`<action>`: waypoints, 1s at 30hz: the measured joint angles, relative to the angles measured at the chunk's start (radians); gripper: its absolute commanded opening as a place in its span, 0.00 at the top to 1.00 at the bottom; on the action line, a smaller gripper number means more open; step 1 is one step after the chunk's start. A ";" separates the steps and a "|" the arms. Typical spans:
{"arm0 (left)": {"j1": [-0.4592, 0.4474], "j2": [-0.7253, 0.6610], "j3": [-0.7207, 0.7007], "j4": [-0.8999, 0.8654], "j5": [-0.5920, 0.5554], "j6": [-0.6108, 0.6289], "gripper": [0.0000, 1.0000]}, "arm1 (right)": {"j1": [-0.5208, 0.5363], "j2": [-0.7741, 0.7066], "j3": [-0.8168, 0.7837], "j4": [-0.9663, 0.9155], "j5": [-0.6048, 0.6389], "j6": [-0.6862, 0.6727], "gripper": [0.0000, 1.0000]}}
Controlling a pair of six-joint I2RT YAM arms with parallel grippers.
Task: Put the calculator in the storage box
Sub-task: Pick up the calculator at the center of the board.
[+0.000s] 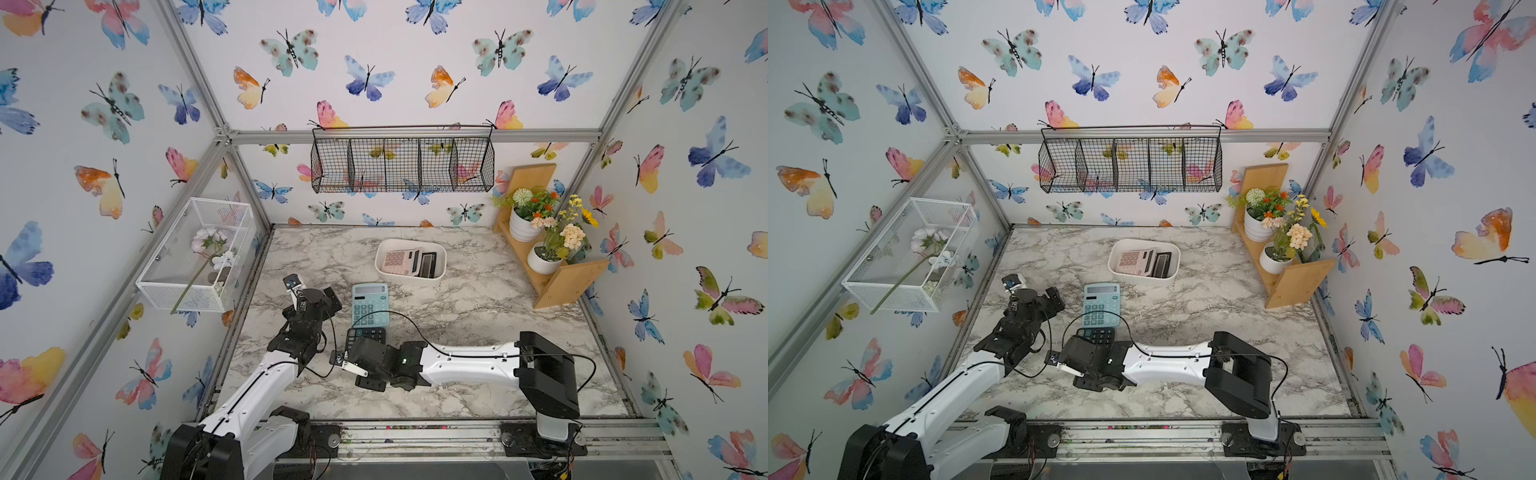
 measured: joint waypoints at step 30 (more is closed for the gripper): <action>0.000 -0.006 0.000 0.011 0.000 -0.007 0.01 | 0.013 -0.133 -0.308 -0.003 0.334 -0.063 0.54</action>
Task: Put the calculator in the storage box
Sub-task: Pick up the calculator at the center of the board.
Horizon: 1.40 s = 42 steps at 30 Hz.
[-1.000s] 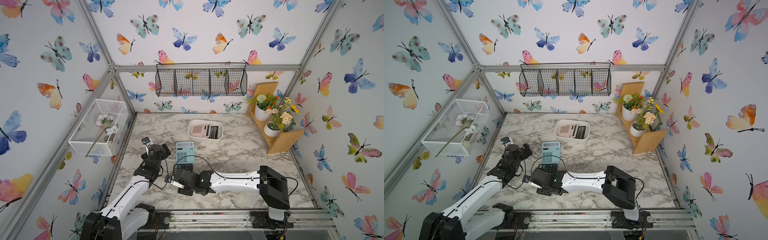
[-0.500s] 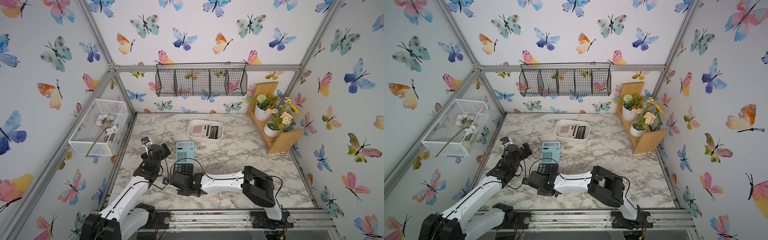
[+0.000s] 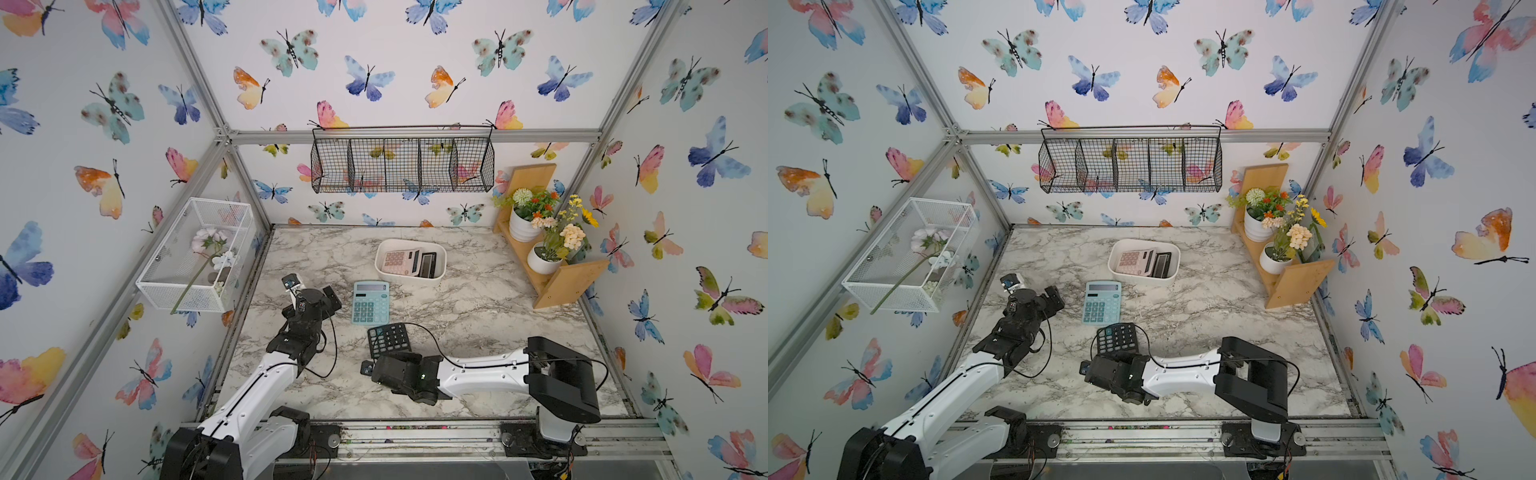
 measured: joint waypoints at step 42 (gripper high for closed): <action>-0.001 -0.065 -0.023 0.003 0.000 -0.012 0.01 | -0.171 -0.124 -0.202 0.468 -0.650 1.979 0.42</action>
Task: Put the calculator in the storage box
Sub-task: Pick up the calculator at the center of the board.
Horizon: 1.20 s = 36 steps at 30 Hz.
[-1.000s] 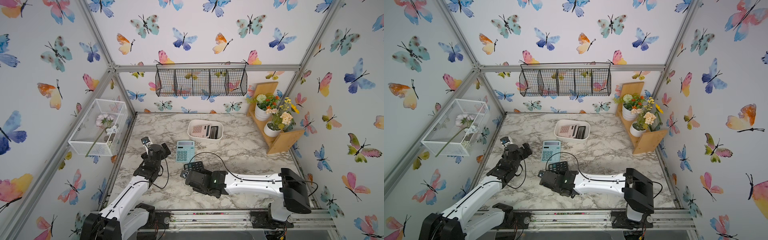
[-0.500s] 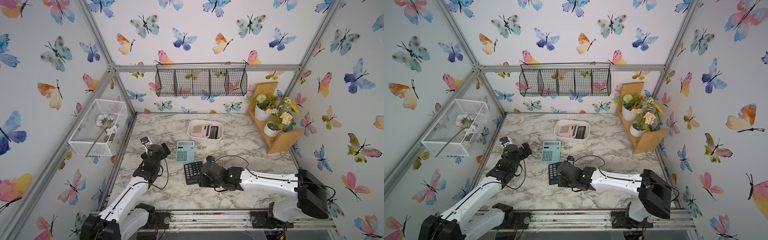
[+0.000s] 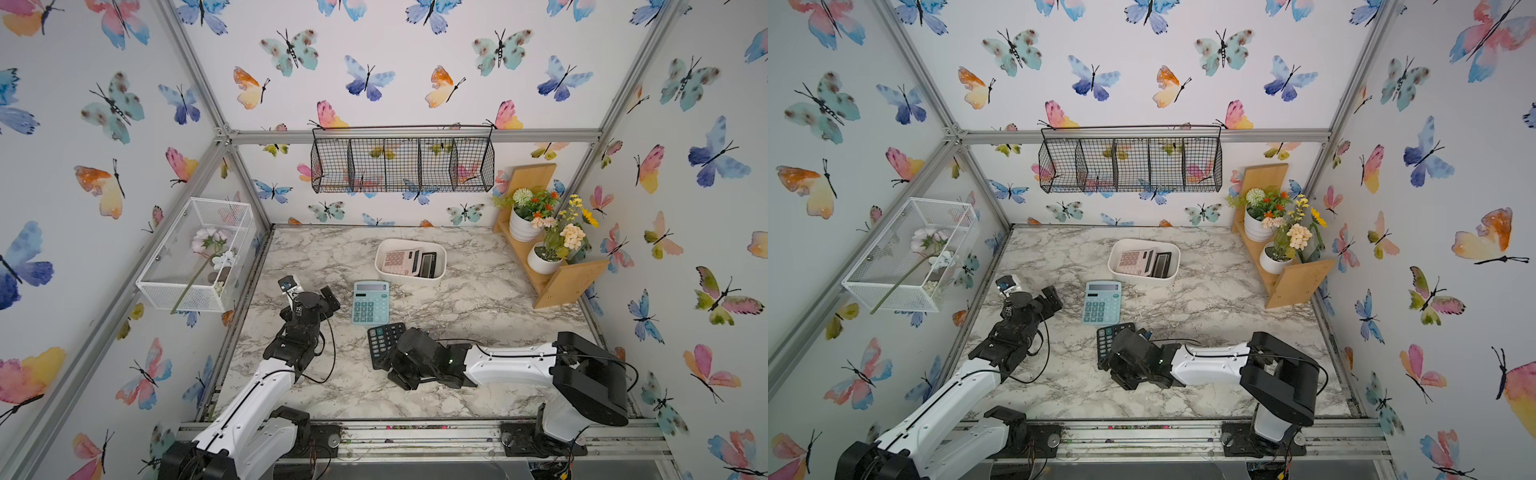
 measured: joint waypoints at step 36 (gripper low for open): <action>0.000 0.000 -0.002 0.000 0.000 -0.002 0.01 | 0.034 -0.007 -0.059 0.001 0.246 0.246 0.54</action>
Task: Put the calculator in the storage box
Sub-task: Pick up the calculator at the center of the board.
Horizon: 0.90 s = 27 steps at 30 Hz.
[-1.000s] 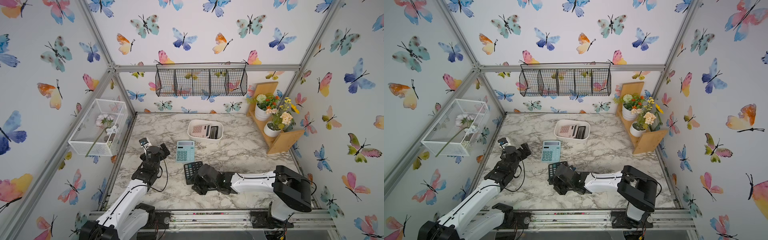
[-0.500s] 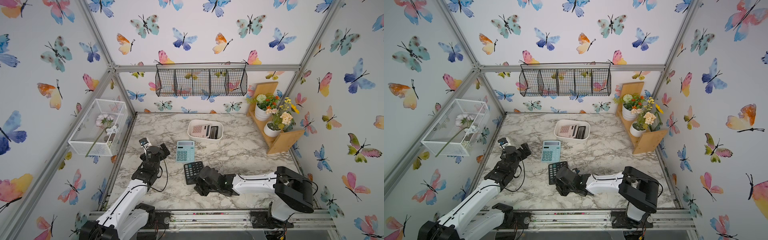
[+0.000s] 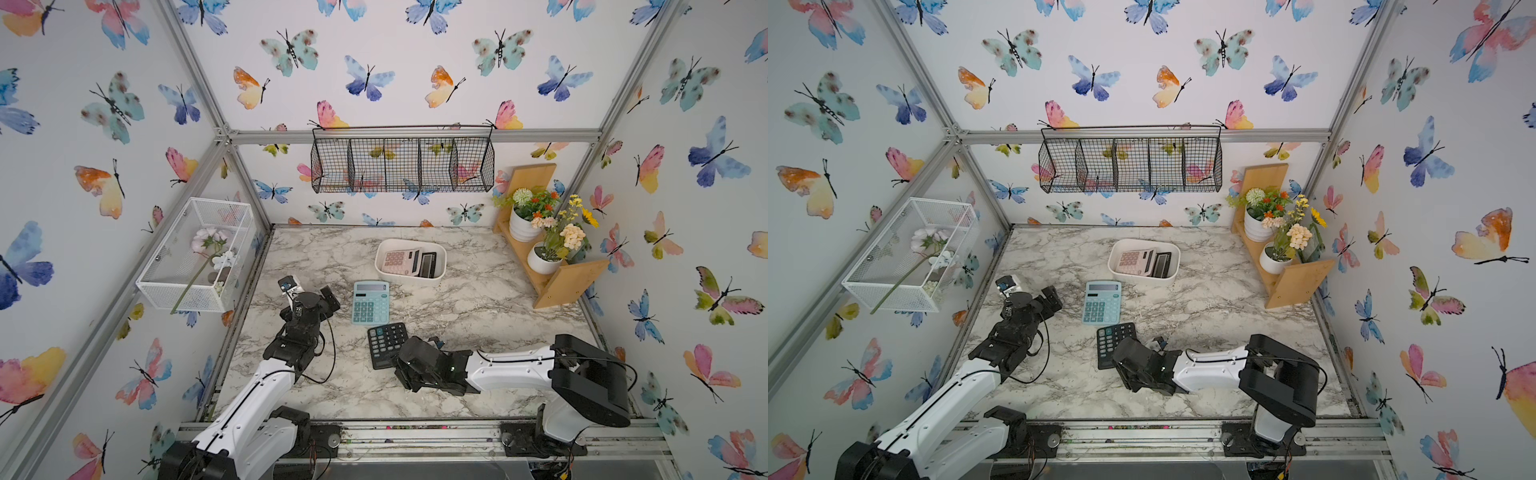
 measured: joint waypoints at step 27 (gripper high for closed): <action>0.000 0.015 0.000 0.000 0.000 -0.001 0.02 | -0.179 -0.231 -0.060 -0.278 0.138 -0.341 0.99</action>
